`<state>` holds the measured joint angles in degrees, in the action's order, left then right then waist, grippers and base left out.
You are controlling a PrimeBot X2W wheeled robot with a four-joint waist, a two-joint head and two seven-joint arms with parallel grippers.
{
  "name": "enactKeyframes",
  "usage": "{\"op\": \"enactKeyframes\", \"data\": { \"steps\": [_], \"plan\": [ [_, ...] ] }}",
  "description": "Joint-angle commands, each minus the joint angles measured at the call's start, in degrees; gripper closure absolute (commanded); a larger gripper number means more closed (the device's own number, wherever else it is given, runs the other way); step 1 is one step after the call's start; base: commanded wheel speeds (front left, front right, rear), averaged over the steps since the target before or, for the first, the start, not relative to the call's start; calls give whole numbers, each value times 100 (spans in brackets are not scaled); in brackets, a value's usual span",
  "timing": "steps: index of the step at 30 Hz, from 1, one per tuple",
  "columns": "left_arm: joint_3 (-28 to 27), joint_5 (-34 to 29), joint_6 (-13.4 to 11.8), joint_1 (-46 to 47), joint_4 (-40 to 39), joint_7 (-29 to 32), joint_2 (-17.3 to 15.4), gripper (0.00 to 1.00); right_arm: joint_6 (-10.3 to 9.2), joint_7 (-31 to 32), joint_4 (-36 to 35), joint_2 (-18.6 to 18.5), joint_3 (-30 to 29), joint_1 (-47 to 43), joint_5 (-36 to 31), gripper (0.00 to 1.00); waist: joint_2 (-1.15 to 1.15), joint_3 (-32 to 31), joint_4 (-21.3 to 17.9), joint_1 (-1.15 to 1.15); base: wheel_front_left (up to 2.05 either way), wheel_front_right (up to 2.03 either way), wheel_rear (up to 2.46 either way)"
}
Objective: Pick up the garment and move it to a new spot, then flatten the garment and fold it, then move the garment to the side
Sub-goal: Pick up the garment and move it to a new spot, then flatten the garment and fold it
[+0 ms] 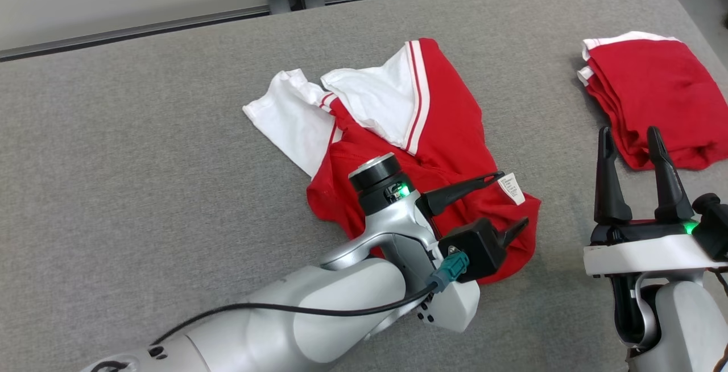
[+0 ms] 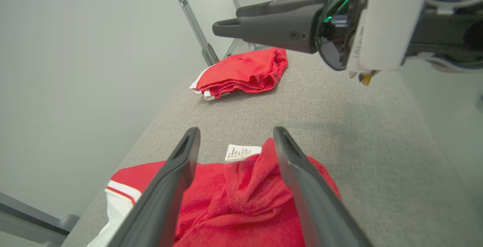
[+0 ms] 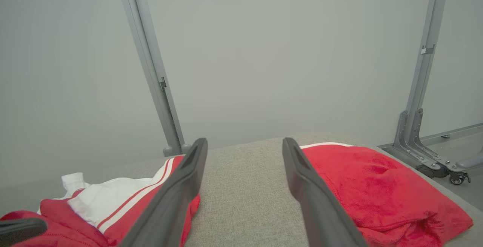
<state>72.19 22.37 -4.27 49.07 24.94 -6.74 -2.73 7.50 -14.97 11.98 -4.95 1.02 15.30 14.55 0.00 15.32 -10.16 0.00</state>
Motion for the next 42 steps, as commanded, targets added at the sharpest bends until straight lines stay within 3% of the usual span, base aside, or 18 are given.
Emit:
{"op": "enactKeyframes", "data": {
  "steps": [1, 3, 5, 9, 14, 21, 24, 27, 36, 42],
  "plan": [
    [3, -161, 13, 171, 44, 18, -35, 0, -2, -30, 5, -27, -13, 3, 18, 0, 0, -17, 94, 0, 0, 0, 0],
    [93, -288, 108, 115, 63, 40, -25, 0, -1, -30, 26, -45, -4, -47, 3, 0, 0, -55, 220, 0, 0, 0, 0],
    [102, -200, 35, 51, 37, -24, -31, 0, -1, -30, 40, -65, -1, -65, -11, 0, 0, -101, 345, 0, 0, 0, 0],
    [-137, 205, -429, 169, 117, -365, -33, 0, -1, -30, -24, -123, -15, -122, -26, 0, 0, -226, 660, 0, 0, 0, 0],
    [-836, 545, -945, 105, 366, -787, -54, 0, -1, -30, -80, -236, 22, -292, -98, 0, 0, -422, 1143, 0, 0, 0, 0],
    [-2196, 403, -1228, -962, -505, -847, -767, 0, -1, -30, -74, -375, 144, -586, -232, 0, 0, -703, 1729, 0, 0, 0, 0],
    [-2709, 231, -1194, -1656, -935, -849, -1007, 0, -1, -30, -43, -383, 256, -688, -266, 0, 0, -812, 1890, 0, 0, 0, 0],
    [-3109, 40, -1131, -2380, -1233, -849, -1041, 0, -1, -30, 7, -394, 333, -776, -277, 0, 0, -902, 1999, 0, 0, 0, 0],
    [-4058, -469, -672, -3383, -1439, -851, -571, 0, -1, -30, 66, -447, 517, -821, -318, 0, 0, -912, 2254, 0, 0, 0, 0],
    [-4376, -758, -414, -3419, -1399, -851, -330, 0, -1, 136, 130, -514, 1231, -689, 170, 0, 0, -774, 2337, 0, 0, 0, 0]
  ]
}}
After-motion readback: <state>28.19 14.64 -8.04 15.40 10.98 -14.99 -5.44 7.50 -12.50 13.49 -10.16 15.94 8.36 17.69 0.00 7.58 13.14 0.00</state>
